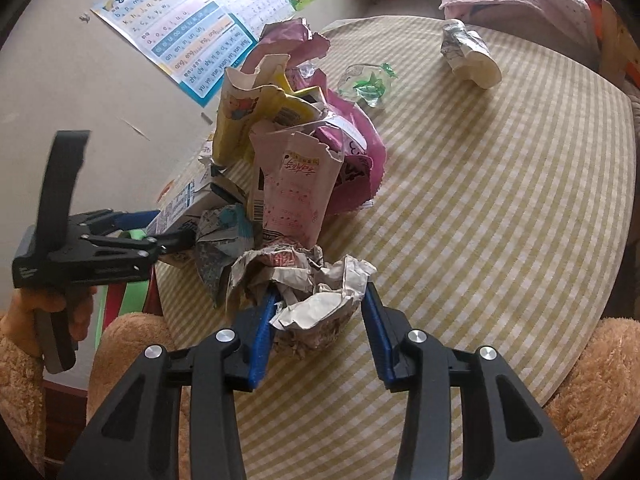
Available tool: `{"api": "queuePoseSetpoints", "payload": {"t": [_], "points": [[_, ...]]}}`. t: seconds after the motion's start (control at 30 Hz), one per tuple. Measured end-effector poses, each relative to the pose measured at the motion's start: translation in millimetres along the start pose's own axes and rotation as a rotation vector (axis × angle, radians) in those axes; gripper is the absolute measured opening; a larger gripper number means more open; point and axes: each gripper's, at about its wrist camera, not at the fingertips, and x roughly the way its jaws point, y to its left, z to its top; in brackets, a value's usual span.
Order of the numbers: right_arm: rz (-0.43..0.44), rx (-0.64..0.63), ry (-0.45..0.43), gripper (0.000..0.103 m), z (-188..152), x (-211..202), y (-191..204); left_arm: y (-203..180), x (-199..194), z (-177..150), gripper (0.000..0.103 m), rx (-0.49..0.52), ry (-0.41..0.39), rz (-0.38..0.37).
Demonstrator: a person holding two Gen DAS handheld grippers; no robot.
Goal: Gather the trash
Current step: 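Grasp the crumpled paper ball with the right gripper while the left gripper approaches the milk carton, then grasp the white milk carton with the left gripper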
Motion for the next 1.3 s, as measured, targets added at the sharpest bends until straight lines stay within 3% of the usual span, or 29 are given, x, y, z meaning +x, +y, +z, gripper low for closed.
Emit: {"api": "queuePoseSetpoints", "payload": {"t": [0.13, 0.17, 0.23, 0.33, 0.43, 0.53, 0.6, 0.63, 0.8, 1.0, 1.3], "points": [[0.011, 0.011, -0.002, 0.04, -0.7, -2.8, -5.5, 10.6, -1.3, -6.6, 0.052, -0.161, 0.025, -0.013], [0.012, 0.011, -0.002, 0.04, -0.7, -3.5, -6.1, 16.9, -2.9, -10.1, 0.05, -0.245, 0.032, -0.037], [0.012, 0.009, -0.002, 0.04, 0.5, -4.0, -6.4, 22.5, -5.6, -13.6, 0.049, -0.311, 0.035, -0.06], [0.012, 0.01, -0.002, 0.04, 1.8, -3.3, -4.9, 16.2, -7.3, -13.3, 0.051, -0.283, 0.022, -0.025], [0.012, 0.013, -0.003, 0.04, 0.7, -4.0, -3.9, 9.1, -8.8, -9.1, 0.065, -0.246, -0.008, 0.004], [0.01, 0.011, -0.003, 0.04, 0.0, -4.1, -4.2, 7.1, -11.0, -4.7, 0.065, -0.269, -0.032, -0.006], [0.006, 0.007, -0.003, 0.04, 1.5, -3.3, -2.0, 7.3, -9.7, 1.2, 0.062, -0.286, -0.04, -0.001], [0.004, 0.005, -0.003, 0.04, 1.9, -2.8, -1.1, 7.1, -7.9, 1.6, 0.05, -0.29, -0.035, 0.001], [-0.004, -0.005, -0.008, 0.04, 2.5, -2.5, 1.0, 10.8, -9.2, -3.5, 0.042, -0.325, -0.068, 0.034], [-0.009, 0.006, -0.046, 0.038, 3.6, -15.4, 3.5, 10.3, -34.6, -23.6, 0.038, -0.391, -0.16, 0.046], [-0.016, -0.025, -0.191, 0.037, 14.0, -65.0, 24.9, -8.5, -79.0, -45.5, 0.038, -0.443, -0.281, 0.015]]}}
